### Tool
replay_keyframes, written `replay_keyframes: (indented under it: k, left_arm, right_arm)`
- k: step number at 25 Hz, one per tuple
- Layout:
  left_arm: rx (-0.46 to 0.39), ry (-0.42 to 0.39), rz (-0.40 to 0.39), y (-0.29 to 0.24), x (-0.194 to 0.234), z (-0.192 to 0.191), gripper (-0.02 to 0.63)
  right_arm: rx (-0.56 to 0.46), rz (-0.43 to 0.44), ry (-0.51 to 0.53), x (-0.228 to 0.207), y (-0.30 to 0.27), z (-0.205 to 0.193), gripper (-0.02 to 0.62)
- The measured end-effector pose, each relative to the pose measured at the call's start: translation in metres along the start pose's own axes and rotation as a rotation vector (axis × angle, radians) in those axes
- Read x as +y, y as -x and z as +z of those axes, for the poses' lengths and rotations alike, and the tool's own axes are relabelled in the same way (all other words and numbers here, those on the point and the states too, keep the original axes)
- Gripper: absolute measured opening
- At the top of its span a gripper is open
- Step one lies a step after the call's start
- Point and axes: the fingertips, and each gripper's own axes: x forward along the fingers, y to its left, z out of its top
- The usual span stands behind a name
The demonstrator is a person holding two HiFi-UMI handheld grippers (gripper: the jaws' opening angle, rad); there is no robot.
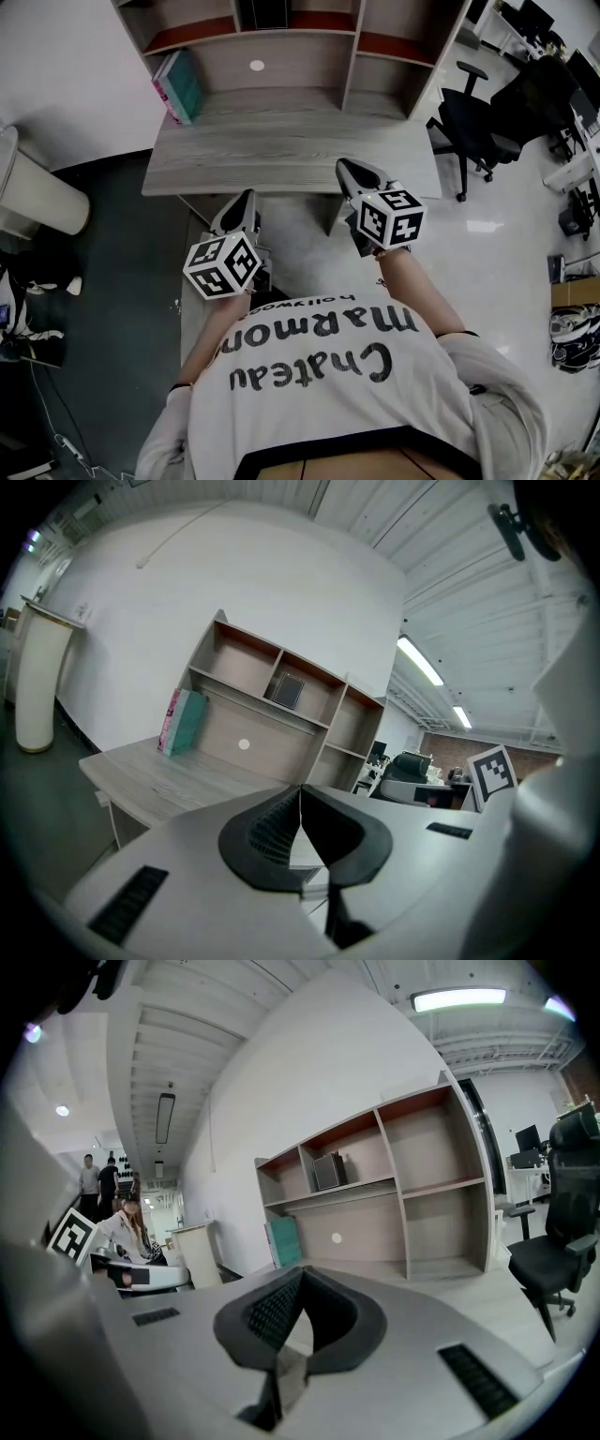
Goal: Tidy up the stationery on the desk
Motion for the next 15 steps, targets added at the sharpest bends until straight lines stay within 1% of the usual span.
replay_keyframes:
  k: [5, 15]
  left_arm:
    - [-0.014, -0.008, -0.005, 0.004, -0.001, 0.005, 0.017]
    - [-0.020, -0.012, -0.011, 0.005, 0.003, 0.010, 0.017]
  right_arm:
    - [-0.002, 0.014, 0.015, 0.008, -0.001, 0.003, 0.014]
    - [-0.016, 0.012, 0.020, 0.013, -0.004, 0.009, 0.014]
